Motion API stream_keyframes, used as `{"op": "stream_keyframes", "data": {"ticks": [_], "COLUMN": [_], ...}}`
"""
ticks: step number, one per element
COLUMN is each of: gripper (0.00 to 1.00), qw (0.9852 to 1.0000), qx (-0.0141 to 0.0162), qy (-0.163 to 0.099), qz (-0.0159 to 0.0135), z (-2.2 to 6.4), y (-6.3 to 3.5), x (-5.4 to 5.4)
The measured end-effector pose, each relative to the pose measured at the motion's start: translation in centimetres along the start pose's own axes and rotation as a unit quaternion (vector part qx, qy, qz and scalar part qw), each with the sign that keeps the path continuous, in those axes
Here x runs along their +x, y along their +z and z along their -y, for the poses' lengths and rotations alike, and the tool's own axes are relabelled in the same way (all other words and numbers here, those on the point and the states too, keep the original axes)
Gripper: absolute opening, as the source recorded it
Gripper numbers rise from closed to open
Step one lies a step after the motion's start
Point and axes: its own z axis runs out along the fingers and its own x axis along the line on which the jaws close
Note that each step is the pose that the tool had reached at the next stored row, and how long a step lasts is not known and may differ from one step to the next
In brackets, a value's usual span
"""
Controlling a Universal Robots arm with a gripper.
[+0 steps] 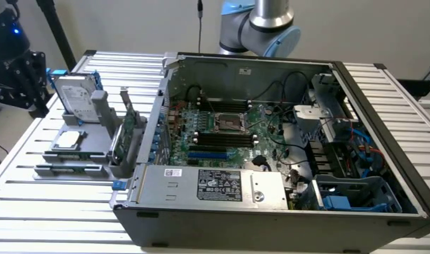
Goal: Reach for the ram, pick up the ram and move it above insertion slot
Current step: 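Pick up the ram and move it above insertion slot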
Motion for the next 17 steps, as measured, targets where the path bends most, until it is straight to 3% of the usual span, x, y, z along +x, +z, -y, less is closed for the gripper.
{"op": "stream_keyframes", "data": {"ticks": [1, 4, 6, 17], "gripper": [0.24, 0.30, 0.42, 0.42], "qw": [1.0000, 1.0000, 1.0000, 1.0000], "qx": [0.0000, 0.0005, 0.0009, 0.0010], "qy": [0.000, 0.000, 0.000, -0.003], "qz": [0.0000, 0.0000, 0.0000, -0.0001], "z": [0.00, 0.00, 0.02, 0.08], "y": [0.00, 0.08, 0.39, 2.38], "x": [0.0, 0.0, 0.1, 1.7]}}
